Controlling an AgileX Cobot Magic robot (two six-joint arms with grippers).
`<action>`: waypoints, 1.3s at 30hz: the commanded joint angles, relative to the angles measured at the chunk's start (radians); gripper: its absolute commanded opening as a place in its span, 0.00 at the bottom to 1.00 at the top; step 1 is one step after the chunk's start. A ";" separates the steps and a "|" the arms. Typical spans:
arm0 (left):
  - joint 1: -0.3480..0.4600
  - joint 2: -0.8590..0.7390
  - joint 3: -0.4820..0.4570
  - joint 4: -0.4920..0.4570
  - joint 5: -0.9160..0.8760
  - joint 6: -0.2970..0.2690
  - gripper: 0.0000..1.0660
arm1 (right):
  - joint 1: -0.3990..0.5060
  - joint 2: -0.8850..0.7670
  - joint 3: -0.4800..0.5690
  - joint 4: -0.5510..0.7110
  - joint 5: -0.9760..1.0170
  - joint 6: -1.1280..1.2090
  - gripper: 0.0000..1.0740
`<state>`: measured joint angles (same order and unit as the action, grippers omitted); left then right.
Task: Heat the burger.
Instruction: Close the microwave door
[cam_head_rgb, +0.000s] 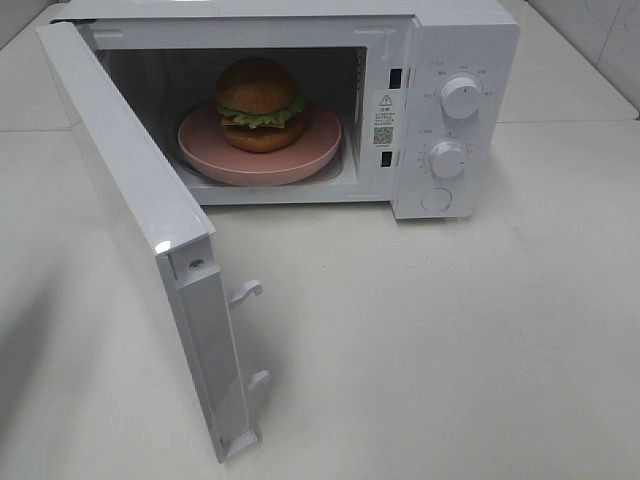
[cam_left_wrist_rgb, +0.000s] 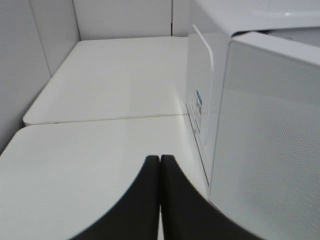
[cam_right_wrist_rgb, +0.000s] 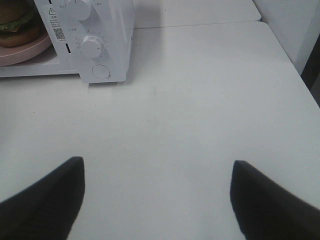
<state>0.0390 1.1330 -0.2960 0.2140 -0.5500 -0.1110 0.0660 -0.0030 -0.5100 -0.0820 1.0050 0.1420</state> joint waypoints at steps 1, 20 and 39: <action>-0.005 0.053 0.002 0.085 -0.071 -0.062 0.00 | -0.006 -0.029 0.008 0.004 -0.004 0.013 0.71; -0.118 0.307 -0.102 0.276 -0.234 -0.189 0.00 | -0.006 -0.029 0.008 0.004 -0.004 0.013 0.71; -0.320 0.429 -0.217 0.195 -0.230 -0.185 0.00 | -0.006 -0.029 0.008 0.004 -0.004 0.013 0.71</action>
<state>-0.2590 1.5520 -0.4940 0.4320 -0.7660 -0.2970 0.0660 -0.0030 -0.5100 -0.0810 1.0050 0.1420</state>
